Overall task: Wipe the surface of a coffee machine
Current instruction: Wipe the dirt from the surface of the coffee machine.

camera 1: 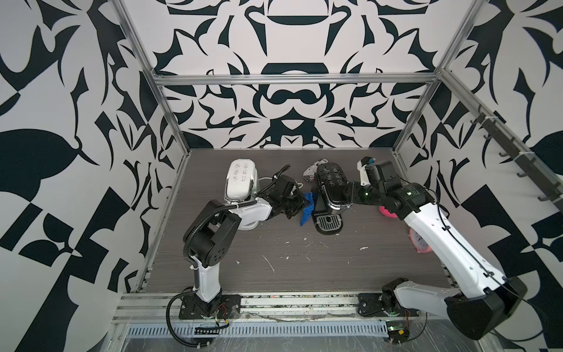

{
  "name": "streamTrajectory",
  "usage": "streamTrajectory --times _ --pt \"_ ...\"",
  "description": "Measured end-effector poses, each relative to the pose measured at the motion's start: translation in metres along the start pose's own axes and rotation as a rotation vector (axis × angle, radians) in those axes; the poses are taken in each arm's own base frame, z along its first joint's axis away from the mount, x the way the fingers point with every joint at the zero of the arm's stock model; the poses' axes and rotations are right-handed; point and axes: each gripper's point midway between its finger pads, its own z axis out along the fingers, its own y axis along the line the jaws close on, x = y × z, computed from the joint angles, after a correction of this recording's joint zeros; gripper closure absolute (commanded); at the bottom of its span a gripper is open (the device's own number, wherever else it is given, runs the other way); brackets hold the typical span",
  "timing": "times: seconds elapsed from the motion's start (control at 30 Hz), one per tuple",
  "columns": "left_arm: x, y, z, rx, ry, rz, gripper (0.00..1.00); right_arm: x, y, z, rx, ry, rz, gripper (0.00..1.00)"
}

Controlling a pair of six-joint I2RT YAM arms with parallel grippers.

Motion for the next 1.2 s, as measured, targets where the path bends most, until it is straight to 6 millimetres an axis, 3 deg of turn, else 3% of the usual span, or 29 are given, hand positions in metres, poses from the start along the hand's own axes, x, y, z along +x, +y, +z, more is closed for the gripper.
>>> streamTrajectory --times 0.17,0.37,0.47,0.7,1.1,1.2 --pt "-0.009 -0.017 -0.016 0.023 -0.031 -0.01 1.0 0.001 -0.005 -0.001 0.002 0.011 0.002 0.43" --pt "-0.024 -0.095 -0.045 0.125 -0.103 0.106 1.0 0.003 0.006 0.004 -0.073 0.025 0.008 0.48" --pt "-0.017 -0.112 -0.058 0.15 -0.133 0.158 1.0 0.002 0.015 0.009 -0.131 0.018 0.01 0.51" --pt "-0.01 -0.095 -0.044 0.126 -0.148 0.165 1.0 0.004 0.016 0.016 -0.17 -0.003 0.029 0.54" --pt "-0.019 -0.097 -0.051 0.091 -0.184 0.189 1.0 0.006 0.02 0.017 -0.218 -0.025 0.043 0.56" --pt "-0.022 -0.109 -0.059 0.072 -0.191 0.228 1.0 0.007 0.022 0.016 -0.228 -0.027 0.047 0.57"
